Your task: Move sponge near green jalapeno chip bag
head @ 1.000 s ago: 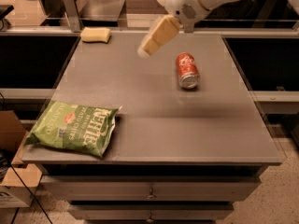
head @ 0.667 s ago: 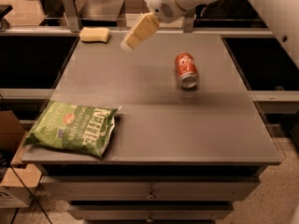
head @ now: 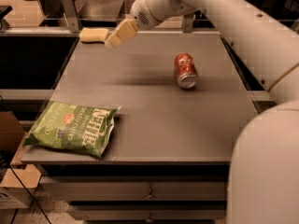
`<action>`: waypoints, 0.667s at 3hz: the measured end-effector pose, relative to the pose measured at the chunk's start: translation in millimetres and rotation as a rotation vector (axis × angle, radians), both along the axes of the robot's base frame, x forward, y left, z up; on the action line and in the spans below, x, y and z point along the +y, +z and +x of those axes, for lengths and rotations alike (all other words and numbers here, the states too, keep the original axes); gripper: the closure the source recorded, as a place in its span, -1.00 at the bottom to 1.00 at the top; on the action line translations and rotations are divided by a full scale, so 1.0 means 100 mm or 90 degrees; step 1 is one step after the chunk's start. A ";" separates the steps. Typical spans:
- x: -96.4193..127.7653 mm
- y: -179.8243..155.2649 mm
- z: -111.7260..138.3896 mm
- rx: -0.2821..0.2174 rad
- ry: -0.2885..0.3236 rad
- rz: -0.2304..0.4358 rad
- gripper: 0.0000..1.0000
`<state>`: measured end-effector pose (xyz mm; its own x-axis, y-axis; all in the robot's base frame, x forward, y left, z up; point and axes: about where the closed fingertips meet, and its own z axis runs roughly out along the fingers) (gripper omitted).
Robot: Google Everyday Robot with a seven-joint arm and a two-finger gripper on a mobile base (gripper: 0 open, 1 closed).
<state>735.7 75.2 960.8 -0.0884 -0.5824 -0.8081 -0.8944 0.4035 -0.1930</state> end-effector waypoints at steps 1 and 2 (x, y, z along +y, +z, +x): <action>0.15 -0.25 0.37 0.012 -0.038 0.063 -1.00; 0.15 -0.25 0.37 0.012 -0.038 0.063 -1.00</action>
Offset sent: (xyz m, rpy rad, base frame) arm 0.0289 0.0117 -0.0205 0.0803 0.0221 -0.0479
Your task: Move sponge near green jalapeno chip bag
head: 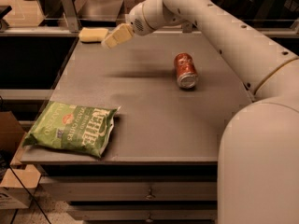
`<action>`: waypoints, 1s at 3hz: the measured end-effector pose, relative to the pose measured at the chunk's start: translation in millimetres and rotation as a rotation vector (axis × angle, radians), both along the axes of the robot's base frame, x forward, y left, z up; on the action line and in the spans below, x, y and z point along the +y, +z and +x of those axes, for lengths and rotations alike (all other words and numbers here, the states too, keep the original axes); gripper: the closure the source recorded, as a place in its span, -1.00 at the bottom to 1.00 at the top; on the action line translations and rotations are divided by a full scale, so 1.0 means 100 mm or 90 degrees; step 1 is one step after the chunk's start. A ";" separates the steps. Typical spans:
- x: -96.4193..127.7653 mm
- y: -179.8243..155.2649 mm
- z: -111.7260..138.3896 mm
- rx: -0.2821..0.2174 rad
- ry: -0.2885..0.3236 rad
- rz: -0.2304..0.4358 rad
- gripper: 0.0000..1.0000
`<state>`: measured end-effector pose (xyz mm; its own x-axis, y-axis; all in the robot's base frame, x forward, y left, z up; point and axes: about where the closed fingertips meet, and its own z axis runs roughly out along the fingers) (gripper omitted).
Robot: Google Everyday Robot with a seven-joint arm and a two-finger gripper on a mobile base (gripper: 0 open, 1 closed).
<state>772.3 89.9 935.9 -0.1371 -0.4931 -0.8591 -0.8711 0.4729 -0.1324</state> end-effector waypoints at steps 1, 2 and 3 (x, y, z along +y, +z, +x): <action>0.19 -0.03 0.08 -0.006 0.008 -0.005 -1.00; 0.46 -0.09 0.29 -0.024 0.023 0.013 -1.00; 0.69 -0.25 0.53 -0.028 0.023 0.036 -1.00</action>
Offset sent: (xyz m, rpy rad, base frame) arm 0.0637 0.0736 -0.0132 0.0626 -0.0874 0.0574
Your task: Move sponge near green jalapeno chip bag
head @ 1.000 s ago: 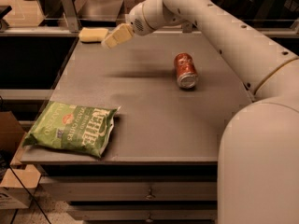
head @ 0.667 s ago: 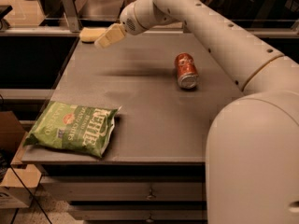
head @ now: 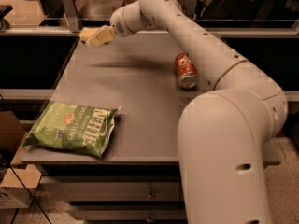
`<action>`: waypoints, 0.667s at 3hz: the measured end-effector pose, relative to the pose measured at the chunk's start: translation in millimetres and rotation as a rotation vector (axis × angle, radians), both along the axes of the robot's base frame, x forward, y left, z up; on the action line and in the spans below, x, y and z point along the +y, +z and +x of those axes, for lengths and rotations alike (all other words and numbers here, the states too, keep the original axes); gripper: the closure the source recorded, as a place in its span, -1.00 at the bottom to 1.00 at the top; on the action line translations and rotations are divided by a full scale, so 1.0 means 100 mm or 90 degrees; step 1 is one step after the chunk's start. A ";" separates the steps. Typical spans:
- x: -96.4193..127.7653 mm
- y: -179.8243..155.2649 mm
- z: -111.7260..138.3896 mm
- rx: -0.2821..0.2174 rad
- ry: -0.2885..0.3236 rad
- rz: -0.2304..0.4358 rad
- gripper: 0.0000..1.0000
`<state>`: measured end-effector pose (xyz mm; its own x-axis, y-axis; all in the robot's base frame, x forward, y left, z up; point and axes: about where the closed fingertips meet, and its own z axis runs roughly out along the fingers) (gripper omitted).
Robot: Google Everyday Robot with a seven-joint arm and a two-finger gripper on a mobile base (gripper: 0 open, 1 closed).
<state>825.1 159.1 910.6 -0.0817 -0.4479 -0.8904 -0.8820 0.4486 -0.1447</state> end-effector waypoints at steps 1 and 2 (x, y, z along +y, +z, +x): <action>0.17 -0.13 0.16 -0.001 -0.006 0.022 -1.00; 0.25 -0.22 0.29 -0.006 -0.020 0.032 -1.00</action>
Offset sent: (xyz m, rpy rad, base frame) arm 0.0462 0.0278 -0.0262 0.0701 -0.0279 -0.0672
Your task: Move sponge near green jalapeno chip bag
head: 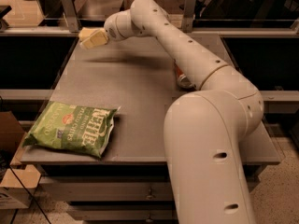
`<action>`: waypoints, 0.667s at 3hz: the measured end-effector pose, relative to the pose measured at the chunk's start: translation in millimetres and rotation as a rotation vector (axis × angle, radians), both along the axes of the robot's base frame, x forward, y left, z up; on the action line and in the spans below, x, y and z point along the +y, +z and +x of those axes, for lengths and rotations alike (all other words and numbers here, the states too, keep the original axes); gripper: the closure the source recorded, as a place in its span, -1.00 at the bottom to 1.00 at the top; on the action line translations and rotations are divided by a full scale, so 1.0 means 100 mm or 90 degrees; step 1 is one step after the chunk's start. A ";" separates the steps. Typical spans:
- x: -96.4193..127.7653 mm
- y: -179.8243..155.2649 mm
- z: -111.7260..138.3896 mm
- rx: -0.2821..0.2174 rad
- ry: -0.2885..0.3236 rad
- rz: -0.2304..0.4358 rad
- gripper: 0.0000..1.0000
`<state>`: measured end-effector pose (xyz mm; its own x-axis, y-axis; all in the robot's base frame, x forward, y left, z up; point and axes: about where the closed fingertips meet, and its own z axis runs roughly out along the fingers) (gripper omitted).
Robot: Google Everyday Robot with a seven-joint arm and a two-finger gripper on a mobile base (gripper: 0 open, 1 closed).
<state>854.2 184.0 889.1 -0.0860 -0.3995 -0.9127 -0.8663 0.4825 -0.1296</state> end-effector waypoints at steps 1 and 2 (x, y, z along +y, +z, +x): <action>0.08 -0.06 0.12 -0.008 -0.015 0.009 -1.00; 0.13 -0.11 0.23 -0.011 -0.031 0.010 -1.00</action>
Offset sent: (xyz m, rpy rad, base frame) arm 0.0406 0.0131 -0.0132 0.0168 -0.0280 -0.0902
